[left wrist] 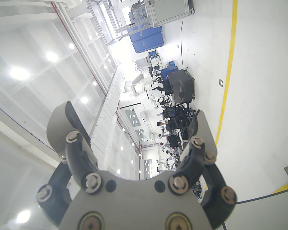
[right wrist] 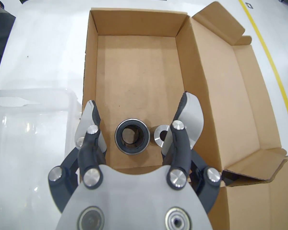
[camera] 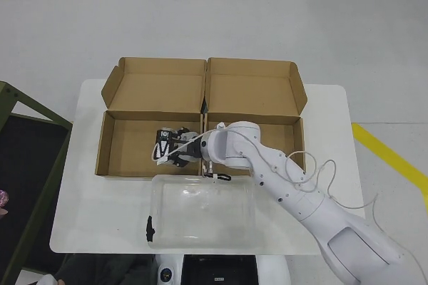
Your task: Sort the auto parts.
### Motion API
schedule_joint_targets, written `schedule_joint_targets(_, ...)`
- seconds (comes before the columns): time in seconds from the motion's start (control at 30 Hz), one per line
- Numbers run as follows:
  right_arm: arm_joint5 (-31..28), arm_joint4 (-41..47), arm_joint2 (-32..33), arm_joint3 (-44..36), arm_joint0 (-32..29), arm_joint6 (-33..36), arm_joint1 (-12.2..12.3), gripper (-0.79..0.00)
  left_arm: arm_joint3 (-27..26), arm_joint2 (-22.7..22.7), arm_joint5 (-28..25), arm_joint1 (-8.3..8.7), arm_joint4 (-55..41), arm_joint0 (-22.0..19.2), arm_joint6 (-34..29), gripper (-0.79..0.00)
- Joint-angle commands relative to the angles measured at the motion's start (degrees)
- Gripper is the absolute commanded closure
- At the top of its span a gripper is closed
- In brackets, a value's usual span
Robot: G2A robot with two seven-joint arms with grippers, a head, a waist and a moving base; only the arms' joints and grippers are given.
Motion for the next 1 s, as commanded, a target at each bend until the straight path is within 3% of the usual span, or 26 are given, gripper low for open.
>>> schedule_joint_targets(0.0,0.0,-0.1,1.1,-1.7,-0.6,-0.1,0.3,-0.582,0.0,0.0,0.0,0.0,0.0,0.0,0.0,-0.785)
schedule_joint_targets(0.4,-0.8,-0.9,9.6,-15.6,-8.6,0.7,3.3,-0.585,0.0,0.0,0.0,0.0,0.0,0.0,0.0,-0.785)
schedule_joint_targets(0.97,-3.1,-4.7,28.5,-36.1,-30.8,-1.2,8.8,-0.714,0.0,0.0,0.0,0.0,0.0,0.0,0.0,-0.785)
